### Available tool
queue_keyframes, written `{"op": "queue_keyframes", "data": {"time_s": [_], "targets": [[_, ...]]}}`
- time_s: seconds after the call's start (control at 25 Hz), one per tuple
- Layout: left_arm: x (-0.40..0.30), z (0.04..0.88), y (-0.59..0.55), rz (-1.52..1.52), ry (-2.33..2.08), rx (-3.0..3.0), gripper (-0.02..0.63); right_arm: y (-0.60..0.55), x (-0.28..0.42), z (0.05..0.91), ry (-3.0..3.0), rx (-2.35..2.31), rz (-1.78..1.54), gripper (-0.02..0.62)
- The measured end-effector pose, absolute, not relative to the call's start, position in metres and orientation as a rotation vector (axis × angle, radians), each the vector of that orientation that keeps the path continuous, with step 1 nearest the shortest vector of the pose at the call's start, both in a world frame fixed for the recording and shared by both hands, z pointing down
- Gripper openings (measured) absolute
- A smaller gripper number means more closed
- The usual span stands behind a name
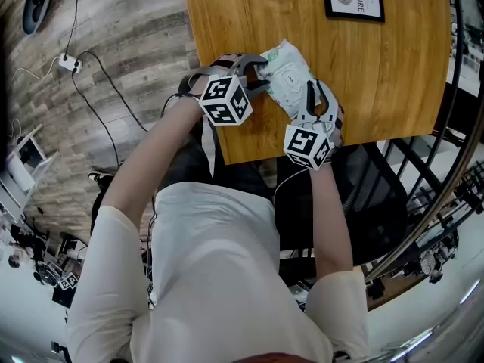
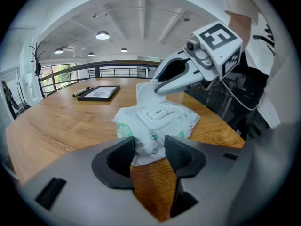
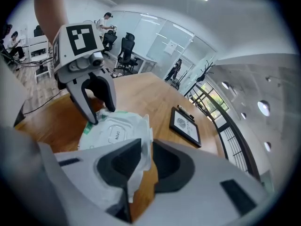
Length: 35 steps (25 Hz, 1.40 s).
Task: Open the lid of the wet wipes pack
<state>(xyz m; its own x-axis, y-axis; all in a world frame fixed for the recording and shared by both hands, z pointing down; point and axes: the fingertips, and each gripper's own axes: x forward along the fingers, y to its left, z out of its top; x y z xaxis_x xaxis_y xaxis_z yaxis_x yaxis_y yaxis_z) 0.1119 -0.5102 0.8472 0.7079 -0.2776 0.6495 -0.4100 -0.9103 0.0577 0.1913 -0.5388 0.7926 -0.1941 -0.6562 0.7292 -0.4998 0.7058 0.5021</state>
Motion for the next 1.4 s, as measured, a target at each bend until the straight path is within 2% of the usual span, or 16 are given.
{"op": "queue_keyframes", "data": {"time_s": [0.6,1.4], "targets": [[0.112,0.848,-0.51,0.98,-0.565,2.711,0.196,-0.562,0.213,0.807,-1.813,1.033,-0.106,0.115],[0.11,0.831,-0.507,1.047,-0.551,2.71,0.201,-0.566,0.218,0.811,-1.804,1.063,-0.043,0.118]]}}
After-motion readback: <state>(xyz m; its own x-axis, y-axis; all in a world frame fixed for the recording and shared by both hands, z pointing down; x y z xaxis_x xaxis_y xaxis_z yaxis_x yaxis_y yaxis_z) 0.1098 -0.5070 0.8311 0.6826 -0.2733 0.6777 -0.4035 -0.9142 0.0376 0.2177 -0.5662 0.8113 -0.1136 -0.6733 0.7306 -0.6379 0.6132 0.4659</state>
